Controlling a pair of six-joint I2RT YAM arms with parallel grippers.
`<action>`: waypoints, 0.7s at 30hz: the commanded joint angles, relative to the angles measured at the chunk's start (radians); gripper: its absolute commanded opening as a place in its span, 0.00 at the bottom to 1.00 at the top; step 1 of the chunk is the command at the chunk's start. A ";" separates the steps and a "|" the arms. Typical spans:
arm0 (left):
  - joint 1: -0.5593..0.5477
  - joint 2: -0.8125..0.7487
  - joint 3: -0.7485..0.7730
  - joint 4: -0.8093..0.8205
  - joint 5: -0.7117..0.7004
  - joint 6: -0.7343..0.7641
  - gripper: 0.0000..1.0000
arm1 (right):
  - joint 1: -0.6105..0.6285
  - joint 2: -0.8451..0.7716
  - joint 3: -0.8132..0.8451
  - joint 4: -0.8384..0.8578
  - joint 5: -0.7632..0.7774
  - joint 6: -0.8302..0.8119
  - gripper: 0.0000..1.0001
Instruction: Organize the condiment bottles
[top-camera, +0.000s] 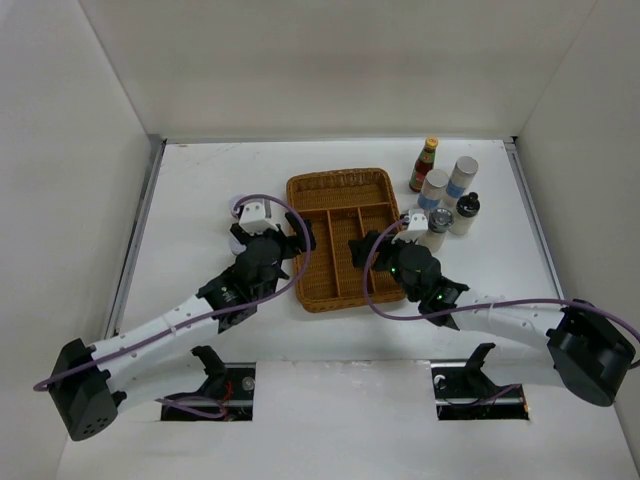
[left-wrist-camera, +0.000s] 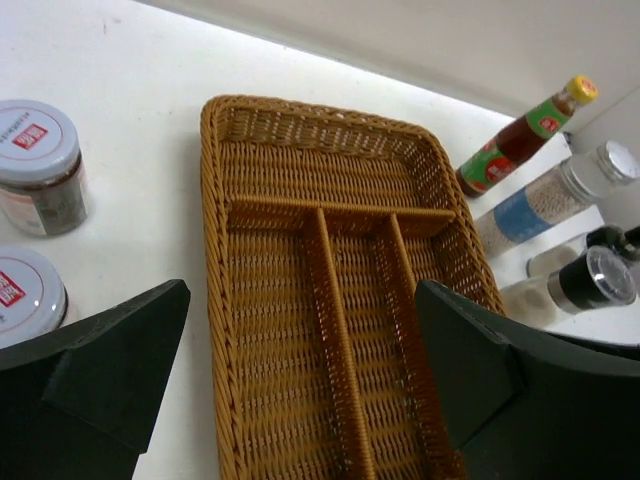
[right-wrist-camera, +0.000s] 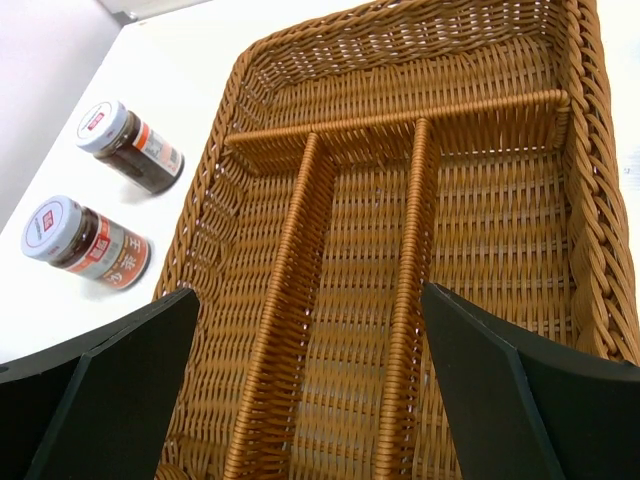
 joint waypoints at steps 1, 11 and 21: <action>0.046 0.009 0.083 0.014 -0.022 0.021 1.00 | 0.012 -0.014 0.002 0.047 -0.001 0.013 1.00; 0.293 0.116 0.215 -0.028 0.021 0.082 1.00 | 0.017 -0.024 -0.036 0.141 -0.082 0.000 0.86; 0.471 0.359 0.380 -0.183 0.059 0.114 0.83 | 0.018 -0.013 -0.019 0.108 -0.101 -0.008 0.63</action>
